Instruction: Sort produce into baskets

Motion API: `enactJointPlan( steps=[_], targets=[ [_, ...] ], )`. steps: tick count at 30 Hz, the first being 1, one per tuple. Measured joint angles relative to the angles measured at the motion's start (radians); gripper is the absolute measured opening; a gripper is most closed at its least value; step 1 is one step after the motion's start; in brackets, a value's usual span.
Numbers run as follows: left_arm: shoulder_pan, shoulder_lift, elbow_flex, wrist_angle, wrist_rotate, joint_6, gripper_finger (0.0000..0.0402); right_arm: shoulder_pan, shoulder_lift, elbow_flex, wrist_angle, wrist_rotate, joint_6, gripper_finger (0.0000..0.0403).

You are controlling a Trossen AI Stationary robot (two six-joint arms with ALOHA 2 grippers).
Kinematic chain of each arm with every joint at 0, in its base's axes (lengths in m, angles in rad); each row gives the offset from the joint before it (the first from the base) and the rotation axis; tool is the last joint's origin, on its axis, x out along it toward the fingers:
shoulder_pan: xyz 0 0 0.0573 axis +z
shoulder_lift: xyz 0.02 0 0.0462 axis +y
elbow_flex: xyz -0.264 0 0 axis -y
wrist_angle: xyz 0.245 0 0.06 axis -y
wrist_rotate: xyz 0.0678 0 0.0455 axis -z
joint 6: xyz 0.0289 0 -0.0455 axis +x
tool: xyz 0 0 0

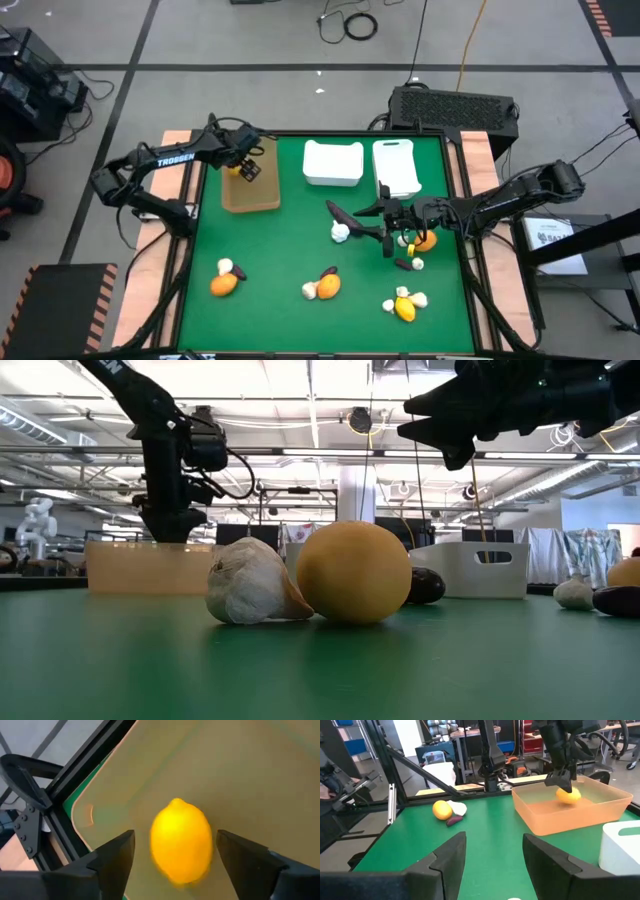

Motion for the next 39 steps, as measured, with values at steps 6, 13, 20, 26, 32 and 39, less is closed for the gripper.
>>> enactJointPlan(
  steps=[6, 13, 20, 26, 32, 39],
  targets=[
    [0.0, -0.002, 0.0, -0.005, 0.0, 0.009, 0.0299, 0.0, 0.0, 0.0, 0.0, 0.0, 0.0, 0.0187],
    [-0.022, -0.059, 0.024, -0.064, 0.056, 0.01, 0.0299, 0.0, 0.0, 0.0, 0.0, 0.0, -0.001, 0.0187],
    [-0.112, -0.146, 0.123, -0.15, 0.215, -0.086, 0.0299, 0.0, 0.0, 0.0, -0.001, 0.0, -0.001, 0.0187],
    [-0.293, -0.215, 0.133, -0.025, 0.31, -0.169, 0.0299, 0.0, 0.0, 0.0, 0.002, 0.0, 0.0, 0.0187],
    [-0.517, -0.223, 0.133, 0.105, 0.317, -0.224, 0.0299, 0.0, 0.0, 0.0, 0.013, 0.0, 0.009, 0.0187],
    [-0.773, -0.223, 0.133, 0.246, 0.31, -0.279, 0.0299, 0.0, 0.0, 0.0, 0.016, 0.0, 0.029, 0.0187]
  ],
)
